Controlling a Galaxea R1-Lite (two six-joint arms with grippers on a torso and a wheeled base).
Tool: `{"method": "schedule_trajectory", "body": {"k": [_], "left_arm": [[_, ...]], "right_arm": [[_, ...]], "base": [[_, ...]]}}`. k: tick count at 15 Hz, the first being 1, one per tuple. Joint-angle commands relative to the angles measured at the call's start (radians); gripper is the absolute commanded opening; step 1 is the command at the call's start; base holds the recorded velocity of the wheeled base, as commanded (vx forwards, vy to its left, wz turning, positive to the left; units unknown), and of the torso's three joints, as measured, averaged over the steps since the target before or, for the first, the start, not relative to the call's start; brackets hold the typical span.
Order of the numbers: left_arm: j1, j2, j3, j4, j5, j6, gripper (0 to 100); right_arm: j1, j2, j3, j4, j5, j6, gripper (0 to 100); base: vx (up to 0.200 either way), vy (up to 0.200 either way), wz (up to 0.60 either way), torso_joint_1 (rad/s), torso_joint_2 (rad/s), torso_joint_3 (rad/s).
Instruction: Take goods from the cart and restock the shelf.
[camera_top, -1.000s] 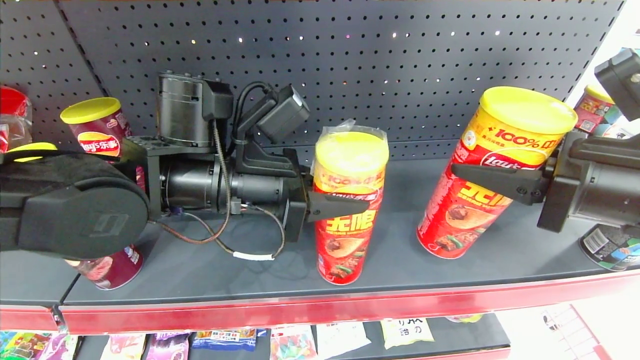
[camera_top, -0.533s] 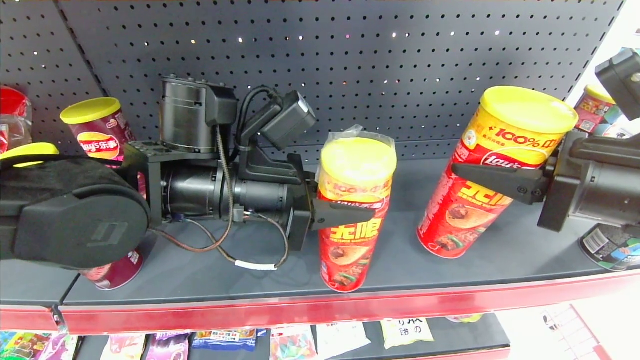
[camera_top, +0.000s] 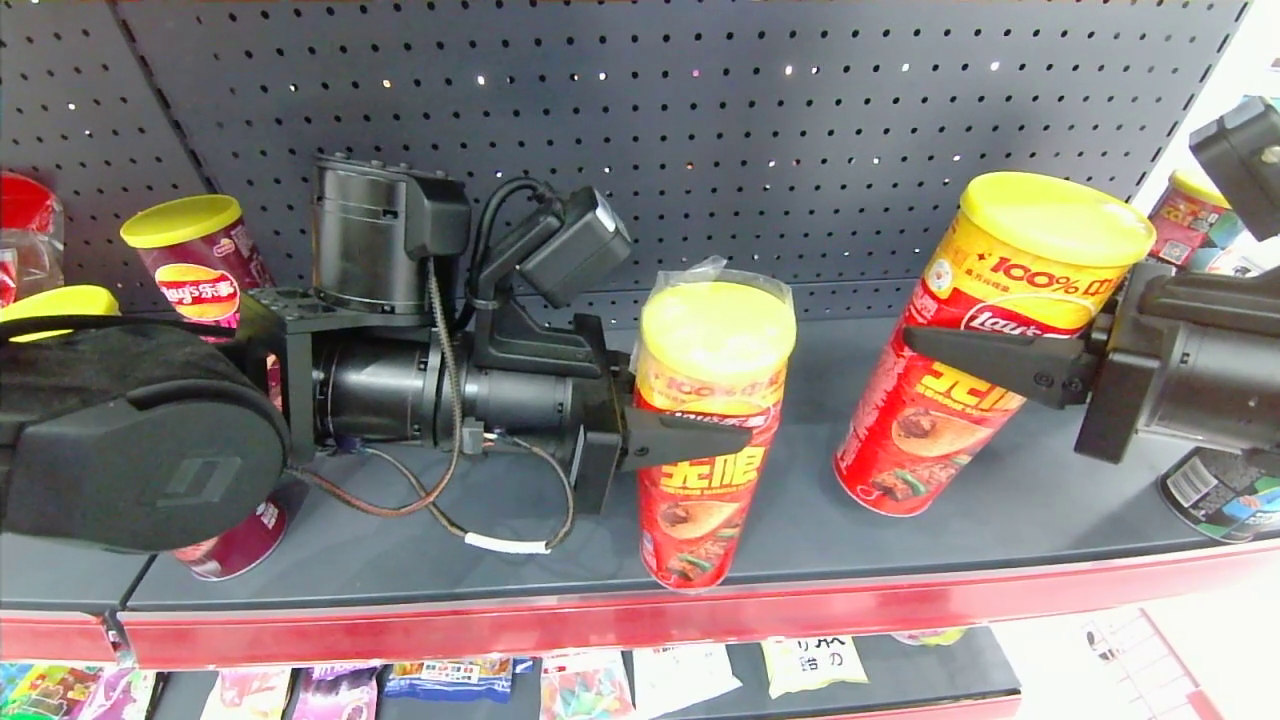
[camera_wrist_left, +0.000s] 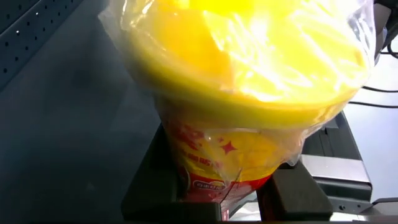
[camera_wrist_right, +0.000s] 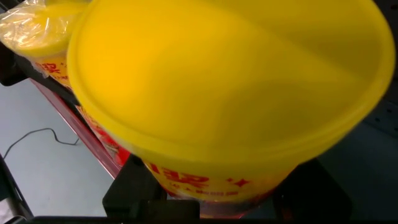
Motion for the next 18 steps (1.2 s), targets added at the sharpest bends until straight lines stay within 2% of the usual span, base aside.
{"method": "schedule_trajectory", "body": {"k": [1,3,5,8,11,13,18], "left_arm": [[-0.003,-0.006,0.001,-0.002,0.009,-0.009,0],[-0.027,-0.014,0.003,-0.002,0.023,-0.03,0],[-0.035,-0.012,0.003,-0.002,0.026,-0.034,0],[-0.034,-0.011,0.007,-0.002,0.049,-0.035,0],[-0.014,-0.009,0.024,-0.014,0.049,-0.035,0],[-0.006,0.0,0.033,-0.055,0.054,-0.035,0],[-0.008,-0.007,0.052,-0.068,0.054,-0.037,0]], "right_arm": [[0.001,0.001,0.0,0.0,0.0,-0.001,0],[-0.001,0.001,0.0,0.0,0.0,-0.001,0],[0.001,0.001,0.0,0.0,0.0,-0.001,0],[0.001,0.0,0.0,0.0,0.0,0.001,0],[0.001,0.001,0.0,0.0,0.0,-0.001,0],[0.001,0.001,0.0,0.0,0.0,-0.001,0],[0.001,0.001,0.0,0.0,0.0,-0.001,0]], "base": [[0.0,0.0,0.0,0.0,0.0,0.0],[0.0,0.0,0.0,0.0,0.0,0.0],[0.0,0.0,0.0,0.0,0.0,0.0],[0.0,0.0,0.0,0.0,0.0,0.0],[0.0,0.0,0.0,0.0,0.0,0.0],[0.0,0.0,0.0,0.0,0.0,0.0],[0.0,0.0,0.0,0.0,0.0,0.0]]}}
